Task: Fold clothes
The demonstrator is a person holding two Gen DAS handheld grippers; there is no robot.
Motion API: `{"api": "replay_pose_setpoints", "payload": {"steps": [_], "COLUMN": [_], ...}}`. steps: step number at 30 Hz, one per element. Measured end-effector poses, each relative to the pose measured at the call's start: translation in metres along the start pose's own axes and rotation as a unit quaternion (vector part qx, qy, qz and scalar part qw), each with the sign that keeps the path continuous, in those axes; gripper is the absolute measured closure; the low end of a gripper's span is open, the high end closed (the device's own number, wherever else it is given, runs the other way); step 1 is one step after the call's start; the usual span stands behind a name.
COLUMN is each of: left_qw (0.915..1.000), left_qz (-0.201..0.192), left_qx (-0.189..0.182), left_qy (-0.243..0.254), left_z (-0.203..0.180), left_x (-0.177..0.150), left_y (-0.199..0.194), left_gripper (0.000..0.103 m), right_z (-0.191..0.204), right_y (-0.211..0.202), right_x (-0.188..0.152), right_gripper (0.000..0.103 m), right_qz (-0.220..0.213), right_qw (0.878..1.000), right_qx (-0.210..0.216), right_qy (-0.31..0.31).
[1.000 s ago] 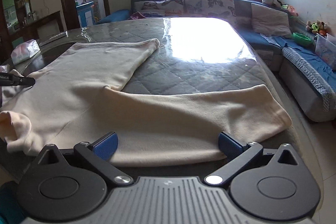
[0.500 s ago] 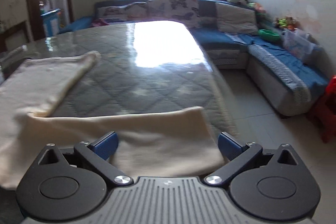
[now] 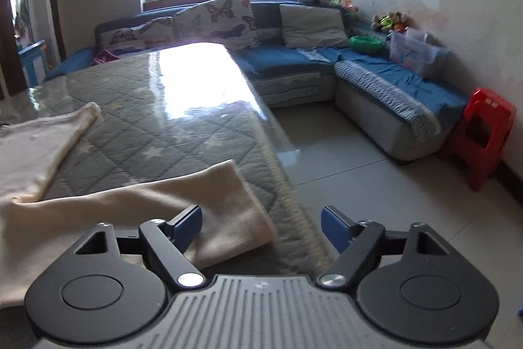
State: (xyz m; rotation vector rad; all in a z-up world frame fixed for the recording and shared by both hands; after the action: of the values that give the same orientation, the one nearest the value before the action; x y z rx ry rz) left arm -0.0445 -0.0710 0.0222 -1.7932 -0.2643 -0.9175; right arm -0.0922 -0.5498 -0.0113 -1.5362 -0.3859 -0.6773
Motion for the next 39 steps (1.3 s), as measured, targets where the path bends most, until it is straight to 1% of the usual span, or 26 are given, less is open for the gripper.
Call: {"api": "replay_pose_setpoints", "payload": {"steps": [1, 3, 4, 6, 7, 8, 9, 11, 14, 15, 16, 17, 20, 22, 24, 30, 34, 36, 39], "left_qw": [0.9999, 0.9990, 0.9984, 0.9968, 0.9959, 0.9950, 0.9940, 0.9919, 0.9880, 0.9871, 0.9866, 0.9861, 0.9865, 0.9878, 0.9881, 0.9834, 0.9809, 0.9819, 0.9858], "left_qz": [0.006, 0.018, 0.023, 0.031, 0.035, 0.038, 0.042, 0.051, 0.056, 0.055, 0.054, 0.054, 0.041, 0.031, 0.030, 0.044, 0.061, 0.056, 0.034], "left_qx": [-0.011, -0.032, -0.039, -0.054, -0.058, -0.060, -0.062, -0.072, -0.081, -0.084, -0.086, -0.088, -0.093, -0.096, -0.100, -0.130, -0.144, -0.143, -0.138], "left_qy": [0.008, 0.025, 0.033, 0.051, 0.061, 0.071, 0.079, 0.091, 0.119, 0.125, 0.128, 0.131, 0.128, 0.119, 0.113, 0.118, 0.115, 0.110, 0.089], "left_z": [-0.008, -0.022, -0.028, -0.039, -0.045, -0.049, -0.053, -0.059, -0.066, -0.068, -0.069, -0.070, -0.073, -0.074, -0.078, -0.103, -0.110, -0.107, -0.089], "left_x": [-0.003, -0.009, -0.012, -0.019, -0.022, -0.025, -0.028, -0.033, -0.039, -0.038, -0.037, -0.035, -0.025, -0.016, -0.010, -0.009, -0.016, -0.015, -0.010], "left_y": [0.002, 0.006, 0.007, 0.009, 0.009, 0.009, 0.009, 0.009, 0.007, 0.006, 0.006, 0.005, 0.001, 0.002, 0.008, 0.035, 0.050, 0.046, 0.029], "left_gripper": [0.068, 0.070, 0.070, 0.070, 0.070, 0.070, 0.070, 0.070, 0.070, 0.070, 0.070, 0.070, 0.070, 0.070, 0.070, 0.070, 0.070, 0.069, 0.068], "right_z": [0.001, 0.002, 0.002, 0.001, 0.000, 0.000, -0.001, -0.002, -0.005, -0.006, -0.007, -0.008, -0.007, -0.007, -0.009, -0.012, -0.002, 0.011, 0.038], "right_y": [-0.001, -0.004, -0.005, -0.006, -0.007, -0.007, -0.008, -0.011, -0.018, -0.018, -0.016, -0.014, -0.012, -0.013, -0.017, -0.045, -0.079, -0.097, -0.122], "right_x": [-0.001, -0.003, -0.003, -0.003, -0.003, -0.003, -0.003, -0.004, -0.006, -0.007, -0.008, -0.009, -0.010, -0.009, -0.007, 0.003, 0.020, 0.031, 0.048], "right_gripper": [0.035, 0.044, 0.047, 0.060, 0.064, 0.073, 0.080, 0.086, 0.087, 0.087, 0.086, 0.082, 0.082, 0.086, 0.091, 0.094, 0.094, 0.094, 0.094], "right_qz": [0.000, 0.000, 0.001, 0.001, 0.001, 0.000, 0.001, -0.002, -0.016, -0.015, -0.008, -0.004, -0.008, -0.010, -0.019, -0.052, -0.086, -0.101, -0.123], "right_qw": [1.000, 1.000, 1.000, 1.000, 1.000, 1.000, 1.000, 1.000, 1.000, 1.000, 0.999, 0.999, 0.999, 0.999, 0.999, 0.997, 0.994, 0.992, 0.987], "right_qx": [0.000, 0.004, 0.008, 0.006, 0.002, -0.002, 0.003, 0.007, 0.003, 0.007, 0.016, 0.020, 0.018, 0.026, 0.032, 0.038, 0.059, 0.074, 0.098], "right_qy": [-0.001, -0.002, 0.000, 0.003, 0.002, 0.001, 0.004, 0.007, 0.016, 0.021, 0.026, 0.032, 0.031, 0.034, 0.038, 0.040, 0.020, -0.002, -0.043]}}
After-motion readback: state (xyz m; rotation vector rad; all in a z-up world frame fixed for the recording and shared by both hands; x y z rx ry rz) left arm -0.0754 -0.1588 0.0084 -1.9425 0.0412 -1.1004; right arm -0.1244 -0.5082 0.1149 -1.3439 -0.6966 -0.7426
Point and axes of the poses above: each gripper's, at about its wrist camera, not at the fingertips, and y roughly the way its jaws point, z to its left, x to its top, the point moved 6 cm from there along y, roughly the way its jaws point, and after that the axes turned 11 degrees about z, right-handed, at the moved point
